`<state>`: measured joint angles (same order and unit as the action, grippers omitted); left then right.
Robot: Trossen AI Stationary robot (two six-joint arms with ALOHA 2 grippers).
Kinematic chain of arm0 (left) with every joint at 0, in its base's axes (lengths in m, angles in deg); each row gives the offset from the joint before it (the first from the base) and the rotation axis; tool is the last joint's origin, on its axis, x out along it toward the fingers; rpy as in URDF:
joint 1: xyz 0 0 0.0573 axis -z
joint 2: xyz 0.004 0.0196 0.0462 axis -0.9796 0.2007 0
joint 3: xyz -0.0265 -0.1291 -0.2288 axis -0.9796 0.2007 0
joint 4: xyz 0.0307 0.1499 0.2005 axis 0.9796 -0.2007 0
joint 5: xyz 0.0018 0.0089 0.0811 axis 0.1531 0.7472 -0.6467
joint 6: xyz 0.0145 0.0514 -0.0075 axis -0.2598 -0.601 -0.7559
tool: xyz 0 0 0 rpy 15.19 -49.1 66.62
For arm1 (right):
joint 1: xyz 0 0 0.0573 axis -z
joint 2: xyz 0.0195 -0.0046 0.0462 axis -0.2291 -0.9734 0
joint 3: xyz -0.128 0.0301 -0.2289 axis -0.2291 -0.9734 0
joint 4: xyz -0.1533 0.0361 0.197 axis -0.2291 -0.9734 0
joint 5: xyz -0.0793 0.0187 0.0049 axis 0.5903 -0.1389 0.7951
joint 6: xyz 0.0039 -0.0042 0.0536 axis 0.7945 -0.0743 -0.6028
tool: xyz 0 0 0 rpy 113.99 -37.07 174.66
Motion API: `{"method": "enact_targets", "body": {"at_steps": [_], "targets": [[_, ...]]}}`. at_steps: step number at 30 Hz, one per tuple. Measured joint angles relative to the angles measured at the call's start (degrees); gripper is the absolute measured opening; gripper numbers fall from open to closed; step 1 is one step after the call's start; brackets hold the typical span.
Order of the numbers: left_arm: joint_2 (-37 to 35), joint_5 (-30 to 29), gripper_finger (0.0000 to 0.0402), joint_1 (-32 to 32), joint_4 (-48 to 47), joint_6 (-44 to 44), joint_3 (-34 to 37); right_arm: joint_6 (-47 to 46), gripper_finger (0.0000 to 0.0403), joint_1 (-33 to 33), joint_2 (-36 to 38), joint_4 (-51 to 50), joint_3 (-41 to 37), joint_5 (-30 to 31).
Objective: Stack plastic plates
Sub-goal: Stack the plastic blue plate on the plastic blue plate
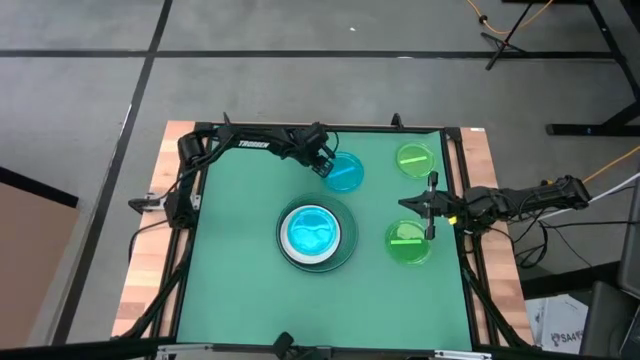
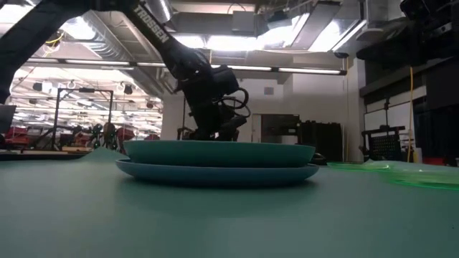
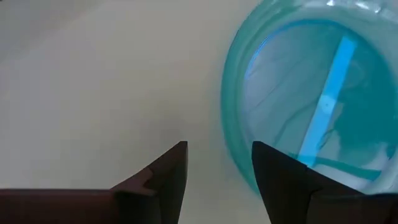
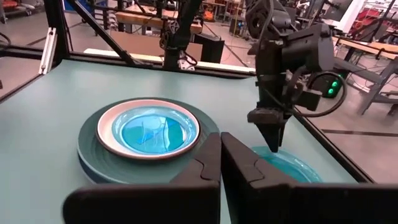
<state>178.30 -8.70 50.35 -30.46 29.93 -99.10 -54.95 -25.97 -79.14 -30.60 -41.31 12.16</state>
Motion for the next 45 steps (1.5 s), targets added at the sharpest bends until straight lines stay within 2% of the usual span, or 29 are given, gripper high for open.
{"method": "enact_targets", "body": {"at_steps": [5,12,40,45], "targets": [[1.23,2.38,0.0173,0.11,1.81,0.08,-0.02,-0.13,0.0001,0.0,0.0,-0.21,0.0,-0.02],[1.28,2.3,0.0161,0.11,2.06,-0.25,-0.02,-0.17,0.0001,0.0,0.0,-0.21,0.0,0.0],[1.39,3.62,0.0008,0.91,2.72,-3.46,-0.02,-0.17,0.0001,0.0,0.0,-0.21,0.0,0.15],[1.32,2.81,0.0004,1.13,3.26,-3.97,-0.02,-0.16,0.0001,0.0,0.0,-0.23,0.0,0.17]]}}
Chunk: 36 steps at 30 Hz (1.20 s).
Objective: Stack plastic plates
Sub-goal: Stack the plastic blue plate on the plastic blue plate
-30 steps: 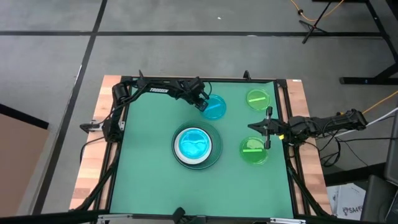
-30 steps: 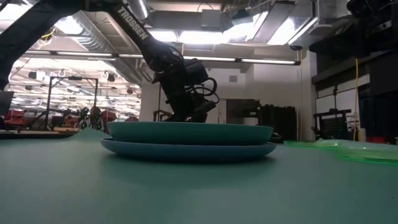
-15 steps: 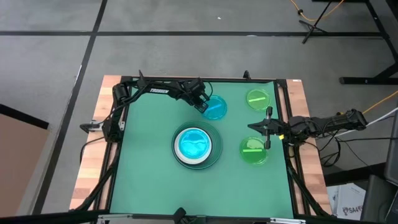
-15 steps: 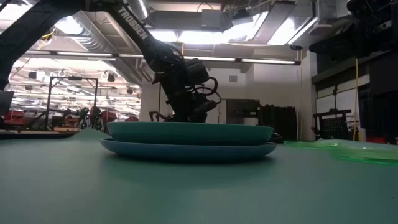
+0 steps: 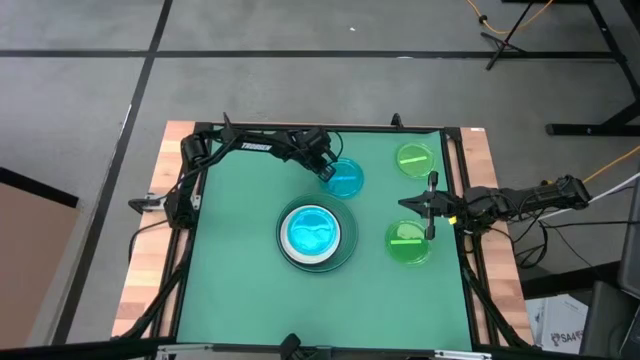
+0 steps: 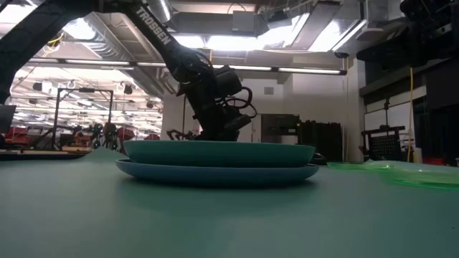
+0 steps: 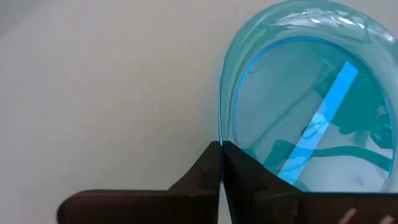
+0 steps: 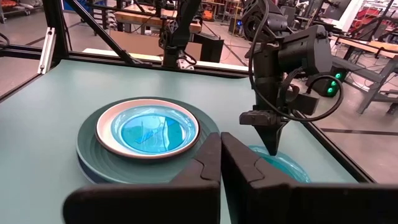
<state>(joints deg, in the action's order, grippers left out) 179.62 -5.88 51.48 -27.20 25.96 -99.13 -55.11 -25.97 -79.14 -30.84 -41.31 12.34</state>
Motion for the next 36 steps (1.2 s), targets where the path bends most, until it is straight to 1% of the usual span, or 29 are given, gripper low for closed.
{"method": "enact_targets", "body": {"at_steps": [6,10,18,25,27,29,31,34,36], "targets": [[-0.2,0.38,0.0002,-0.04,0.13,0.04,0.0,-0.01,0.0001,0.0,0.0,-0.02,0.0,0.0],[-2.37,-0.22,0.0005,-0.04,-0.02,-0.01,0.0,0.0,0.0001,0.0,0.02,-0.02,0.0,0.0],[-10.32,-1.0,0.0006,-0.02,-2.34,-0.64,0.0,0.0,0.0001,0.0,0.02,-0.07,0.0,-0.03],[-17.72,-2.37,0.0006,2.16,-5.26,-1.45,-0.02,0.0,0.0001,0.02,0.01,-0.14,0.0,-0.14],[-19.85,-1.73,0.0006,2.85,-7.62,-1.46,-0.02,-0.01,0.0001,0.02,0.02,-0.14,0.0,-0.13],[-21.89,0.4,0.0007,3.59,-9.3,-1.89,-0.02,-0.07,0.0001,0.02,0.01,-0.13,0.0,-0.17],[-23.76,2.04,0.0007,4.81,-13.25,-2.38,-0.01,-1.59,0.0001,0.02,0.02,-0.19,0.0,-0.16],[-25.62,3.92,0.0007,6.77,-18.36,-2.79,-0.07,-3.11,0.0001,0.02,0.02,-0.61,0.0,-1.29],[-25.97,3.9,0.0007,8.45,-21.36,-3.41,-0.04,-2.98,0.0001,0.02,0.02,-0.57,0.0,-1.73]]}}
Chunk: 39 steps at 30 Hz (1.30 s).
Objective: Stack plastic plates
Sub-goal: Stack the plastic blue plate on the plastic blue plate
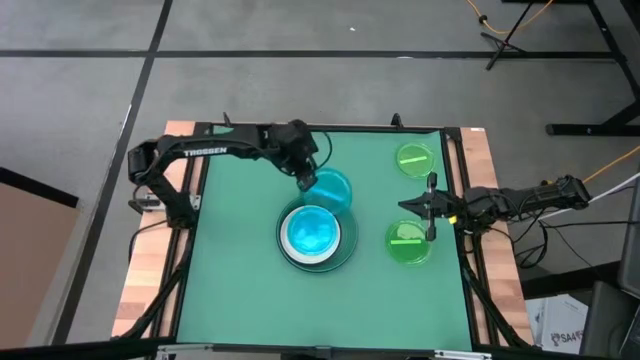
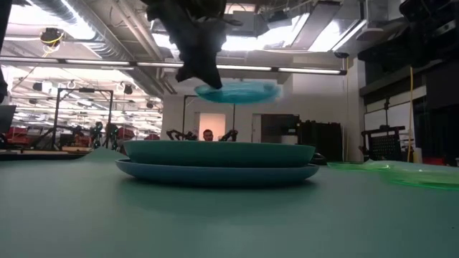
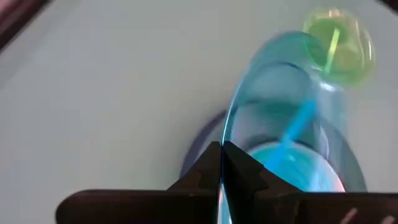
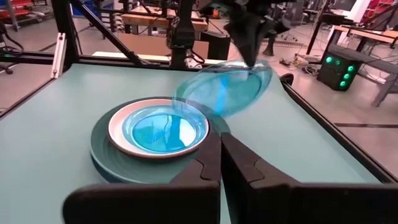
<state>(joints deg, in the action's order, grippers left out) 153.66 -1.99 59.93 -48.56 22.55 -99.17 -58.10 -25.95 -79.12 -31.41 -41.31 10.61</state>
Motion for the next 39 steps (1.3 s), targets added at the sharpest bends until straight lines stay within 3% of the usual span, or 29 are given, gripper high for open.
{"method": "enact_targets", "body": {"at_steps": [11,16,29,39], "targets": [[1.81,-4.37,0.0007,10.26,-6.86,0.79,0.04,0.11,0.0001,0.0,0.0,0.16,0.0,0.56],[4.05,-7.41,0.0007,13.51,-8.36,-3.57,0.02,0.13,0.0001,0.0,0.0,0.4,0.0,0.61],[10.35,-7.97,0.0008,14.24,-7.88,-4.54,0.04,0.14,0.0001,0.0,-0.02,0.57,0.0,0.64],[10.21,-7.64,0.0074,14.23,-8.39,-4.56,0.04,0.15,0.0001,0.0,-0.02,0.55,0.0,0.64]]}}
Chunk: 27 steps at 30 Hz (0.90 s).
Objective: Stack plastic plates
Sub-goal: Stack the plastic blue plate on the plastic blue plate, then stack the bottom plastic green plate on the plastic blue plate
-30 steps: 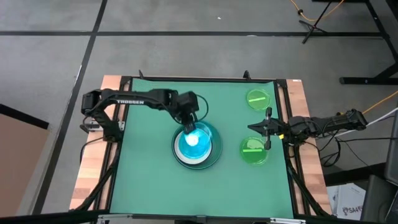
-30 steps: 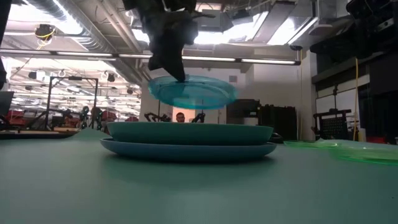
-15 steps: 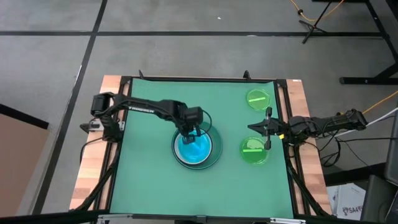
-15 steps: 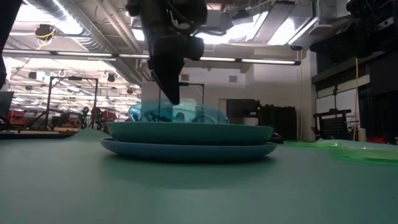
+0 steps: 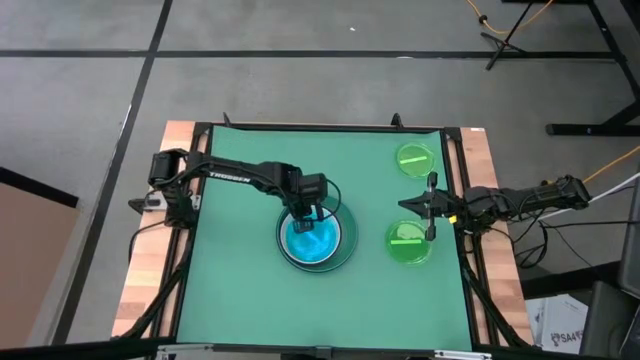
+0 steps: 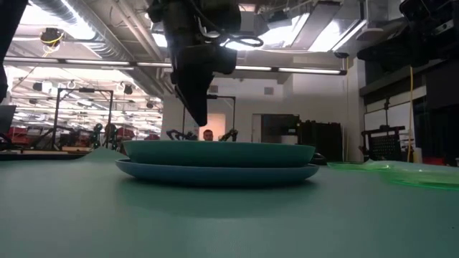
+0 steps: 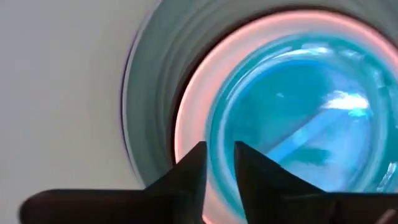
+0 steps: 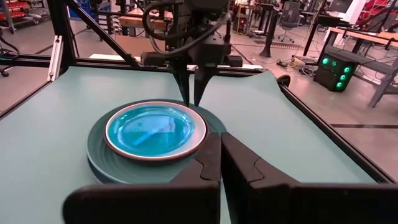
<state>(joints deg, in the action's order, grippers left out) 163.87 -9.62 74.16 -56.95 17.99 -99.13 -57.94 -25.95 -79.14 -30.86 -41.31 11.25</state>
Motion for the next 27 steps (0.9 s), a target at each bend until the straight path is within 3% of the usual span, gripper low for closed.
{"method": "enact_targets", "body": {"at_steps": [4,7,11,17,20,27], "targets": [[-2.73,-1.28,0.0094,0.01,-3.61,-0.38,0.0,-0.07,0.0001,0.0,0.0,-0.35,0.0,-0.37],[-6.6,-5.73,0.0096,1.18,-3.78,-0.12,0.0,-0.09,0.0001,0.0,0.0,-0.98,0.0,-0.61],[-10.76,-11.81,0.0095,5.13,2.82,-1.02,1.04,-0.56,0.0001,-0.02,0.0,-1.03,0.0,-0.62],[-12.44,-13.89,0.0094,12.94,26.36,-7.64,10.51,-4.2,0.0001,-0.02,-5.27,2.19,0.0,-0.61],[-12.27,-13.76,0.0094,16.74,43.94,-9.29,17.28,-4.32,0.0001,-0.02,-9.67,3.33,0.3,-0.58],[-12.18,-14.02,0.0094,22.57,71.77,-14.46,30.06,-5.19,0.0001,-0.02,-23.03,-5.37,9.16,-1.45]]}}
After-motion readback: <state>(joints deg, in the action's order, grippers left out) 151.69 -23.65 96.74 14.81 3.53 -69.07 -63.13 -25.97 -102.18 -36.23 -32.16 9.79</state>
